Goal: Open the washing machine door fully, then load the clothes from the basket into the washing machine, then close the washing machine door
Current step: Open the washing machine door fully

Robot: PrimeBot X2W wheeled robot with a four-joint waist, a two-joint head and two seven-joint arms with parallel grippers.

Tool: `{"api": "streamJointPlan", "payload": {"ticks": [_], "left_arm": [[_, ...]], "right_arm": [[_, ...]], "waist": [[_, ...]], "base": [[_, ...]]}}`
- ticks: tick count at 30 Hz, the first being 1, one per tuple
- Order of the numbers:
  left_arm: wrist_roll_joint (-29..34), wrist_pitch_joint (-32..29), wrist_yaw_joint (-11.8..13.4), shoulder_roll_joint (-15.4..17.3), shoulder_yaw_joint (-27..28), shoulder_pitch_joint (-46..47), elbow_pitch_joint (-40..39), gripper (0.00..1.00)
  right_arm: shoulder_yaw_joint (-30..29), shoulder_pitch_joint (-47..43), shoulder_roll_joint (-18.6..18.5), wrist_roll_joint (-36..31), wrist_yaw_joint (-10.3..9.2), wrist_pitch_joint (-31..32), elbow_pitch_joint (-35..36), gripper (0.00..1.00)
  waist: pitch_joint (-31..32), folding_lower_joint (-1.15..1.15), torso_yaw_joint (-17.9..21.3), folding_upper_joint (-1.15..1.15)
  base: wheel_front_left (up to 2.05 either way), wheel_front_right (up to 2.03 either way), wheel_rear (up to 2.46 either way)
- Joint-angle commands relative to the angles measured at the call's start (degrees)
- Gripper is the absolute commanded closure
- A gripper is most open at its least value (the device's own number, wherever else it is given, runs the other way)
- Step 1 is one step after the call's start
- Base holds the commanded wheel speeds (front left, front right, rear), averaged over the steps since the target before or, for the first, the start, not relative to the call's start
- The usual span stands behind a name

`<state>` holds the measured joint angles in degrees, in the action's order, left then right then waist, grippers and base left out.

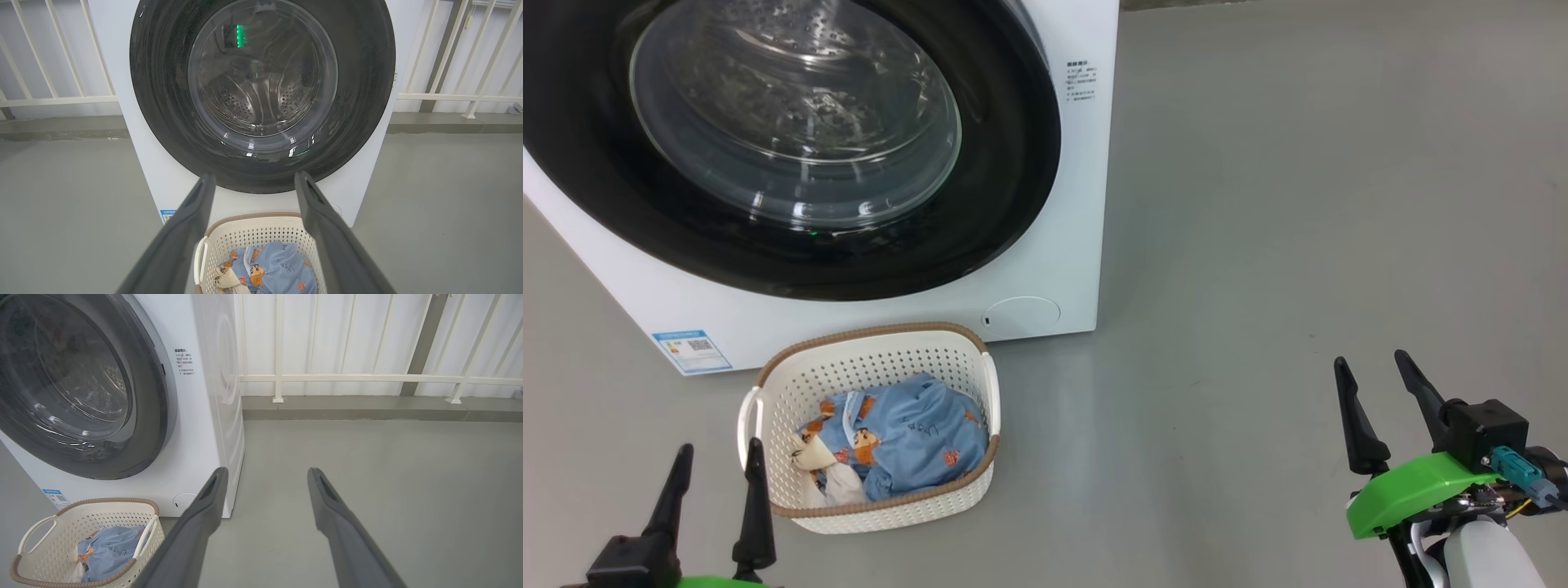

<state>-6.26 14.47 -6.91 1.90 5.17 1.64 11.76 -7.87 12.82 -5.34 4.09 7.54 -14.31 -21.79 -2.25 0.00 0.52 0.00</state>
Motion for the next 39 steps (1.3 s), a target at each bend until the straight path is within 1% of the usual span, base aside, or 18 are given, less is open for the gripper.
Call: {"api": "streamJointPlan", "payload": {"ticks": [1, 7, 13, 19, 29, 33, 37, 39], "left_arm": [[-0.4, 0.5, -0.4, 1.0, 1.6, 1.1, -1.5, 0.0], [-0.6, 0.5, -0.4, 1.0, 1.0, 0.2, -2.5, 0.0], [-0.7, 0.5, -0.4, 1.0, 0.5, -0.5, -3.7, 0.0], [-0.6, 0.5, 0.0, 1.0, 0.2, -0.8, -5.0, 0.0], [-0.5, 0.5, 1.0, 1.0, -1.4, -0.7, -7.1, 0.0], [-0.4, 0.5, 1.3, 1.0, -2.5, -0.9, -7.6, 0.0], [-0.6, 0.5, 1.7, 1.0, -3.7, -1.0, -7.6, 0.0], [-0.8, 0.5, 1.9, 1.0, -4.3, -0.9, -7.6, 0.0]], "right_arm": [[1.5, 0.5, -0.2, 0.3, -0.05, -0.7, 1.6, 0.0], [1.8, 0.2, -0.3, 0.8, -0.05, -0.7, 1.8, 0.0], [2.1, 0.5, -0.3, 2.7, -0.05, -0.7, 1.3, 0.0], [2.0, 1.6, -0.8, 3.8, -0.05, -0.7, 1.5, 0.0], [0.6, 5.0, -0.9, 8.9, -0.05, -0.7, 2.2, 0.0], [0.0, 7.3, -0.9, 14.0, -0.05, -0.7, 1.8, 0.0], [-0.4, 9.7, -0.5, 23.1, -0.05, -0.7, 0.3, 0.0], [-0.1, 10.8, -0.6, 28.8, -0.05, -0.6, -0.8, 0.0]], "waist": [[0.1, 0.0, 0.0, 0.0], [0.4, 0.0, -0.1, 0.0], [0.4, 0.0, -0.1, 0.0], [-0.4, 0.0, -0.2, 0.0], [-2.5, 0.0, -1.0, 0.0], [-3.4, 0.0, -1.6, 0.0], [-4.0, 0.0, -2.2, 0.0], [-4.5, 0.0, -2.7, 0.0]], "base": [[0.0, 0.0, 0.0], [0.0, 0.0, 0.0], [0.0, 0.0, 0.0], [0.0, 0.0, 0.0], [0.0, 0.0, 0.0], [0.0, 0.0, 0.0], [0.0, 0.0, 0.0], [0.0, 0.0, 0.0]]}}
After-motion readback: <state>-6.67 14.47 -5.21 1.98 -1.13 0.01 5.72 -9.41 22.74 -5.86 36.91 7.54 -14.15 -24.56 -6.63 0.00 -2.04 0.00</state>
